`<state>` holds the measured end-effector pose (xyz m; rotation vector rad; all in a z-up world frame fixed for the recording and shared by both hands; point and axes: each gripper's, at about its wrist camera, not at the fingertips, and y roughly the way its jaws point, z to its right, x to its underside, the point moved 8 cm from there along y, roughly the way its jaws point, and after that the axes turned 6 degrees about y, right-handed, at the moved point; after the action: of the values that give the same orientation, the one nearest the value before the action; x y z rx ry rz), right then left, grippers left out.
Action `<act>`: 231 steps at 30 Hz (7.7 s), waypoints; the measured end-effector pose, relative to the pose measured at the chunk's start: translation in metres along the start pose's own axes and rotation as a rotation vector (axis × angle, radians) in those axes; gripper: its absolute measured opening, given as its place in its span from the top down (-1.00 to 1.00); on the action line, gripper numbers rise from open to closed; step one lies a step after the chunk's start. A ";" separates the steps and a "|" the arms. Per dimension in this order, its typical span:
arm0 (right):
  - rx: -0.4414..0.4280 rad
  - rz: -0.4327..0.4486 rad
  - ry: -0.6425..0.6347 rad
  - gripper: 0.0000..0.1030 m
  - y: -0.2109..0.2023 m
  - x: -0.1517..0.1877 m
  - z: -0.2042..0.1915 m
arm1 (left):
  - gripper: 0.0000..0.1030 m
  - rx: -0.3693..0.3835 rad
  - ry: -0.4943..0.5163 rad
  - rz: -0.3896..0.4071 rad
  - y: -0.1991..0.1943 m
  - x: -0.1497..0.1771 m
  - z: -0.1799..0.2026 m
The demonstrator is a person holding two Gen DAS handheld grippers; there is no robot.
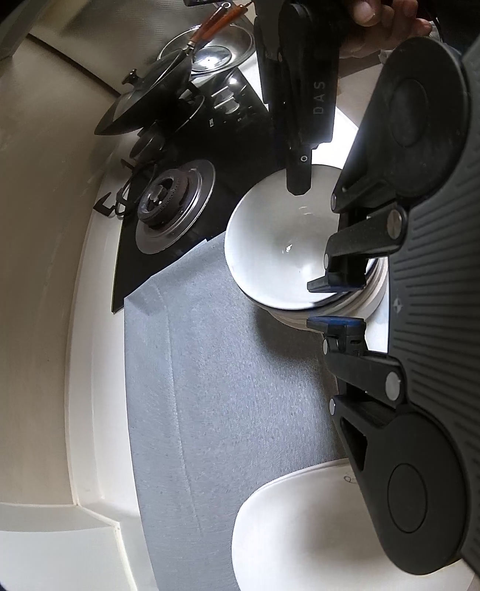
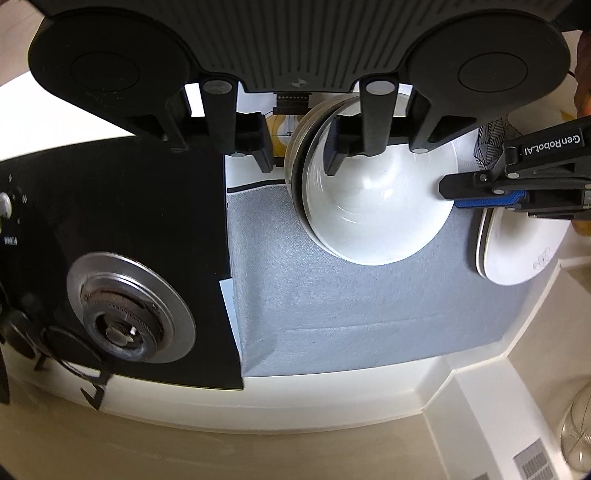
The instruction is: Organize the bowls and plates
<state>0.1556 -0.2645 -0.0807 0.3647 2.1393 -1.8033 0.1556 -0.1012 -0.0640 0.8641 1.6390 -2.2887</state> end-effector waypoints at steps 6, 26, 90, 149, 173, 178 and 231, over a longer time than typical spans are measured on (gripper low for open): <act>-0.038 0.015 0.065 0.06 0.006 0.005 0.002 | 0.17 0.012 -0.005 0.000 0.000 0.002 -0.004; -0.121 -0.071 0.263 0.01 0.053 0.007 0.019 | -0.15 0.162 -0.239 -0.163 0.054 0.006 -0.021; -0.146 -0.034 0.290 -0.11 0.059 0.008 0.012 | -0.08 0.238 -0.267 -0.256 0.077 0.020 -0.019; -0.139 -0.007 0.297 -0.05 0.055 0.013 0.010 | -0.10 0.212 -0.212 -0.294 0.078 0.016 -0.008; -0.134 -0.007 0.291 -0.08 0.054 0.012 0.010 | -0.11 0.226 -0.235 -0.284 0.074 0.021 -0.013; -0.135 -0.007 0.290 -0.08 0.054 0.012 0.010 | -0.13 0.233 -0.241 -0.280 0.075 0.022 -0.014; -0.128 -0.008 0.294 -0.09 0.054 0.010 0.009 | -0.15 0.248 -0.247 -0.288 0.074 0.022 -0.013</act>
<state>0.1680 -0.2644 -0.1347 0.6239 2.4406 -1.6932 0.1778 -0.1128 -0.1382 0.3822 1.4734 -2.7085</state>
